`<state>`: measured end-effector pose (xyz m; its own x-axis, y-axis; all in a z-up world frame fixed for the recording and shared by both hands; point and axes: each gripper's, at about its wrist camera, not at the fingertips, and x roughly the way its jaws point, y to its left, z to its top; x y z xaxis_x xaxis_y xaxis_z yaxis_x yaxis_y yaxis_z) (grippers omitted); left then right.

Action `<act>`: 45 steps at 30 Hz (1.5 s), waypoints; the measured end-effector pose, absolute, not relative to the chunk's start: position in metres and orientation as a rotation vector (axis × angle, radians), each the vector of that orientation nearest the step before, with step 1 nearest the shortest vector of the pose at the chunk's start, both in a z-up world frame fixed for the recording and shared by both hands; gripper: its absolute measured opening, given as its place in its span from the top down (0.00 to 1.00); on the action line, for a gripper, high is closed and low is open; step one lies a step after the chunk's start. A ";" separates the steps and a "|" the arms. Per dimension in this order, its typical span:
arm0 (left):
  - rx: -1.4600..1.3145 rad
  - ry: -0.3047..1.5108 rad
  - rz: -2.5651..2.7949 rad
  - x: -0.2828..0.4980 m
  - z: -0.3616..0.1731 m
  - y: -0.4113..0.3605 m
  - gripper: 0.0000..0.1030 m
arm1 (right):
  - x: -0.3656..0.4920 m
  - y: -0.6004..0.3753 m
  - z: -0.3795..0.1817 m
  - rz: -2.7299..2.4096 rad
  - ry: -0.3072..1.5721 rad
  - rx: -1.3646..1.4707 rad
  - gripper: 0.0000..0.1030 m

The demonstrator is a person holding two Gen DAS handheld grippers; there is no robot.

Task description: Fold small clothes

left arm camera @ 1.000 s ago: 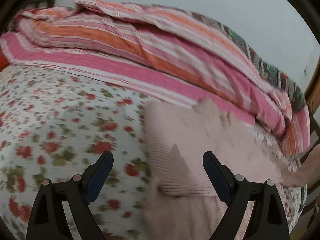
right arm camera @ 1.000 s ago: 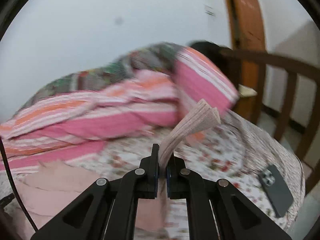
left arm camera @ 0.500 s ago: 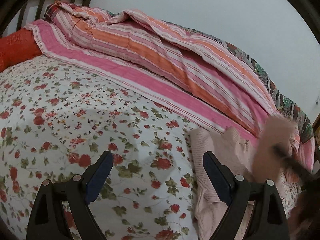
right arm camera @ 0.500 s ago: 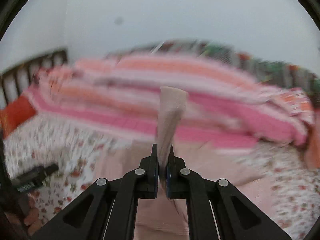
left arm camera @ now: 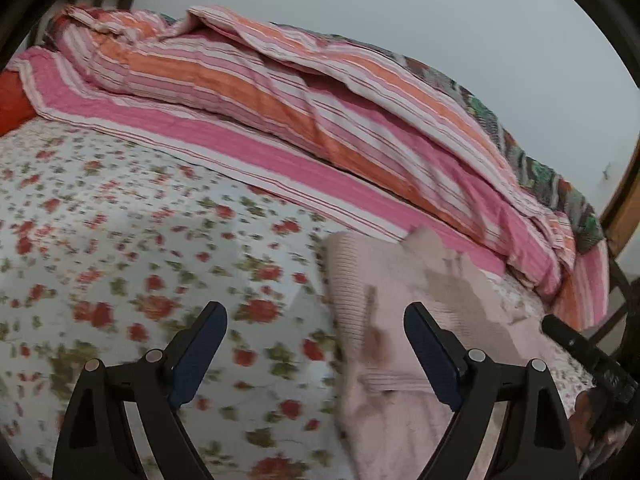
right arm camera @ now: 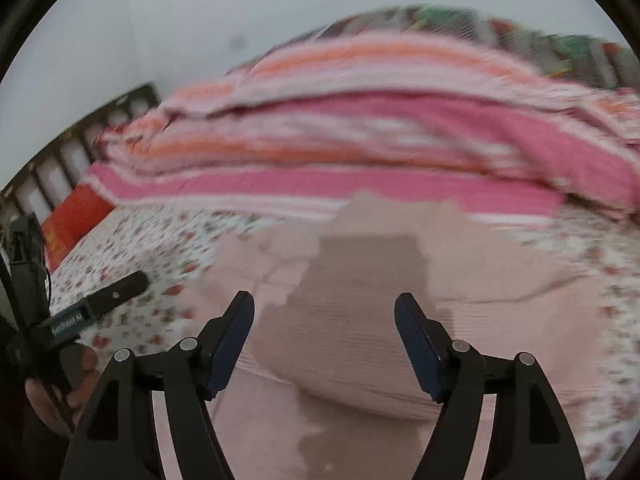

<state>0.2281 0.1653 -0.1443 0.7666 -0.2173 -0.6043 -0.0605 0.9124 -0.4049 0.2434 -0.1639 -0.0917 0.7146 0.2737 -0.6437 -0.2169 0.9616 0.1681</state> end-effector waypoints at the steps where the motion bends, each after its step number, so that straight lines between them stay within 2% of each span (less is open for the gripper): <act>1: -0.423 0.699 -0.107 0.230 -0.145 0.160 0.16 | 0.243 -0.181 -0.089 0.224 0.709 0.084 0.30; 5: -0.390 0.726 -0.156 0.238 -0.149 0.138 0.28 | 0.239 -0.259 -0.097 -0.001 0.712 0.093 0.31; 6: -0.378 0.737 -0.164 0.240 -0.151 0.131 0.34 | 0.239 -0.271 -0.101 -0.035 0.722 0.093 0.32; 12: -0.299 0.766 -0.179 0.252 -0.158 0.103 0.50 | 0.245 -0.329 -0.144 -0.058 0.833 0.241 0.42; 17: -0.256 0.788 -0.158 0.257 -0.164 0.094 0.52 | 0.249 -0.324 -0.151 0.071 0.856 0.306 0.45; 19: -0.255 0.792 -0.155 0.257 -0.166 0.095 0.52 | 0.254 -0.314 -0.159 0.063 0.885 0.245 0.52; 20: -0.255 0.793 -0.154 0.258 -0.166 0.095 0.53 | 0.257 -0.310 -0.165 0.081 0.918 0.225 0.65; 22: -0.255 0.792 -0.154 0.258 -0.166 0.096 0.55 | 0.253 -0.308 -0.164 0.072 0.895 0.210 0.73; 24: -0.256 0.788 -0.156 0.258 -0.165 0.096 0.56 | 0.246 -0.311 -0.160 -0.008 0.849 0.185 0.87; 26: -0.254 0.789 -0.158 0.259 -0.166 0.095 0.56 | 0.245 -0.315 -0.164 -0.097 0.853 0.135 0.92; 34: -0.214 0.758 -0.201 0.258 -0.160 0.086 0.57 | 0.240 -0.319 -0.163 -0.073 0.847 0.168 0.91; 37: -0.180 0.805 -0.185 0.266 -0.167 0.080 0.58 | 0.238 -0.315 -0.158 -0.072 0.832 0.164 0.88; 39: -0.167 0.820 -0.177 0.269 -0.171 0.078 0.60 | 0.237 -0.313 -0.155 -0.061 0.816 0.165 0.81; 40: -0.163 0.819 -0.174 0.270 -0.171 0.078 0.62 | 0.238 -0.314 -0.153 -0.050 0.803 0.168 0.78; 41: -0.160 0.815 -0.175 0.269 -0.170 0.077 0.73 | 0.237 -0.313 -0.151 -0.039 0.792 0.169 0.71; 42: -0.156 0.807 -0.183 0.269 -0.169 0.077 0.90 | 0.235 -0.312 -0.149 -0.029 0.779 0.168 0.67; 45: -0.154 0.773 -0.201 0.269 -0.165 0.076 0.93 | 0.232 -0.306 -0.143 0.000 0.748 0.156 0.59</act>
<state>0.2692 0.0759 -0.1650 0.6985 -0.2355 -0.6757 0.1233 0.9698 -0.2106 0.2321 -0.3062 -0.1427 0.7336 0.0553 -0.6773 0.0556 0.9885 0.1410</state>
